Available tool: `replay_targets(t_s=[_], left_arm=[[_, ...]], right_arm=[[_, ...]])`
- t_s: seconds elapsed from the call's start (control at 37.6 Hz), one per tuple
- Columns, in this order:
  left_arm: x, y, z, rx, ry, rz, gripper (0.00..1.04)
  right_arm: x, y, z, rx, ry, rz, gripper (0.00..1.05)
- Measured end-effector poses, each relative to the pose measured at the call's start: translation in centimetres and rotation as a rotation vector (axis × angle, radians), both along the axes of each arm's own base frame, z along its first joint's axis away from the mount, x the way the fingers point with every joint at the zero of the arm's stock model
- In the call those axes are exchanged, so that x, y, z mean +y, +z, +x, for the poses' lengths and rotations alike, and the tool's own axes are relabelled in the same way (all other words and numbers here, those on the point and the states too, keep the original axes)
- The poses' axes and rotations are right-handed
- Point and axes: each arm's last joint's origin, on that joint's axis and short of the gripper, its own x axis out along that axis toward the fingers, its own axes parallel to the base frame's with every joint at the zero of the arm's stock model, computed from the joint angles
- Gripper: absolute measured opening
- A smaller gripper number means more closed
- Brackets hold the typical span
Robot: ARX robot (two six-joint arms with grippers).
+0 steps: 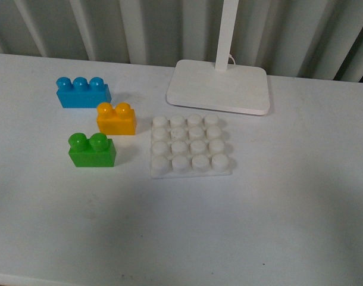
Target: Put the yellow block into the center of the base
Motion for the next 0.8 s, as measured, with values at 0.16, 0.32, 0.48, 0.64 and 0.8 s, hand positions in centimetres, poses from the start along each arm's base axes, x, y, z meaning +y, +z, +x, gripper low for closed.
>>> replay_targets(t_s=[0.16,0.32,0.48,0.64,0.8], left_arm=[[0.0,0.0,0.0,0.0,0.0,0.0,0.98],[0.0,0.0,0.0,0.0,0.0,0.0,0.98],[0.0,0.0,0.0,0.0,0.0,0.0,0.98],[0.0,0.0,0.0,0.0,0.0,0.0,0.98],[0.0,0.0,0.0,0.0,0.0,0.0,0.98]], right_arm=[[0.0,0.0,-0.4,0.0,0.0,0.0,0.01],[0.0,-0.1,-0.7,0.0,0.0,0.0,0.01],[0.0,-0.3,-1.8,0.003,0.002,0.0,0.01],[0.0,-0.3,-1.8,0.005,0.002,-0.001,0.12],[0.0,-0.3,-1.8,0.005,0.002,-0.002,0.49]])
